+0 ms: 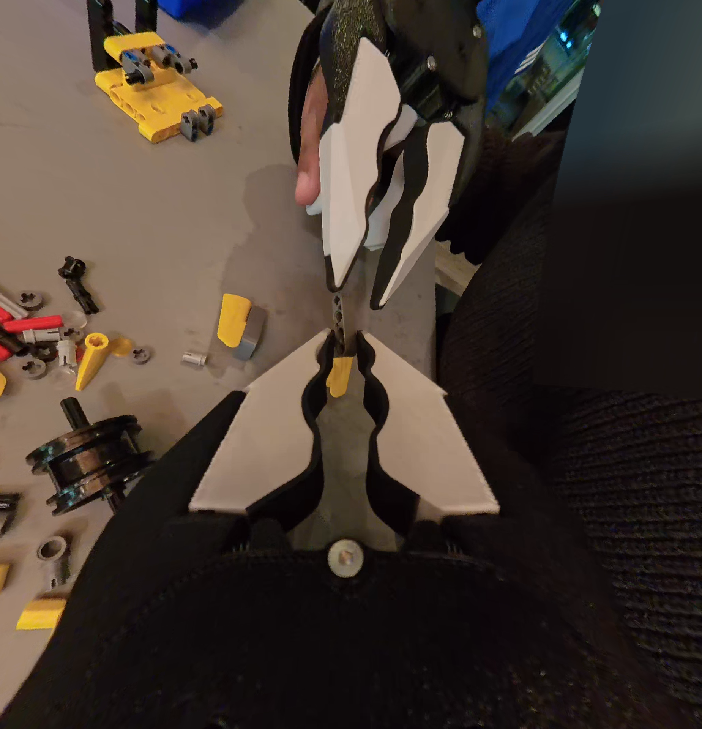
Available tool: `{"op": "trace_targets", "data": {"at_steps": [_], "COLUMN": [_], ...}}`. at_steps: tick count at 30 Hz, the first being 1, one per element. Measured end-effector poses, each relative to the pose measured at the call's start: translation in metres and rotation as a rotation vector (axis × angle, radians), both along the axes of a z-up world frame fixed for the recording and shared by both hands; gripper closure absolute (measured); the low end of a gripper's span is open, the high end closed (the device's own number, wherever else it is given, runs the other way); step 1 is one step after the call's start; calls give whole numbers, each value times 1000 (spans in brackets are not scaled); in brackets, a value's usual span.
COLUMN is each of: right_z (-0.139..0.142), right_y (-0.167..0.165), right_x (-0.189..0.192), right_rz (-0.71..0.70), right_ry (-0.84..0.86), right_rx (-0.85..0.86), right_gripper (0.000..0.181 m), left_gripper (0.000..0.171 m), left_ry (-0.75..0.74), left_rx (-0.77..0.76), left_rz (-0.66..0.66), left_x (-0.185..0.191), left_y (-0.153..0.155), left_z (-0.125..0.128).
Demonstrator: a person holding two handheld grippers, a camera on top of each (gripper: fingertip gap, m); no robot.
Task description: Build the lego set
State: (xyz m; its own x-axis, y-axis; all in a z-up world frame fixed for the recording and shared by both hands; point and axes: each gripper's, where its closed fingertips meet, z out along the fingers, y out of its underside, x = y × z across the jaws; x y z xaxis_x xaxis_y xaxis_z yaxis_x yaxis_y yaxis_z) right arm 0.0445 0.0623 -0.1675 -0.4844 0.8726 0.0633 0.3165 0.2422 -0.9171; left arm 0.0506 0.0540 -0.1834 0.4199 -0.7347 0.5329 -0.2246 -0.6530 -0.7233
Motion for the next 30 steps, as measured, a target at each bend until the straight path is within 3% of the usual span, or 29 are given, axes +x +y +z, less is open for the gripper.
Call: {"op": "trace_targets", "data": {"at_steps": [8, 15, 25, 30], "right_z": [-21, -32, -41, -41], "right_y": [-3, -2, -3, 0], "right_x": [-1, 3, 5, 5], "right_rz": [-12, 0, 9, -2], "right_ry": [-66, -125, -168, -177], "right_rx": [146, 187, 221, 209], "right_gripper": [176, 166, 173, 173], "left_gripper": [164, 164, 164, 146], "left_ry": [98, 127, 114, 131], "left_rx": [3, -19, -32, 15], "left_rz": [-29, -53, -61, -21], "left_x": [3, 2, 2, -5], "left_y": [-2, -5, -5, 0], "left_z": [-14, -22, -23, -20]}}
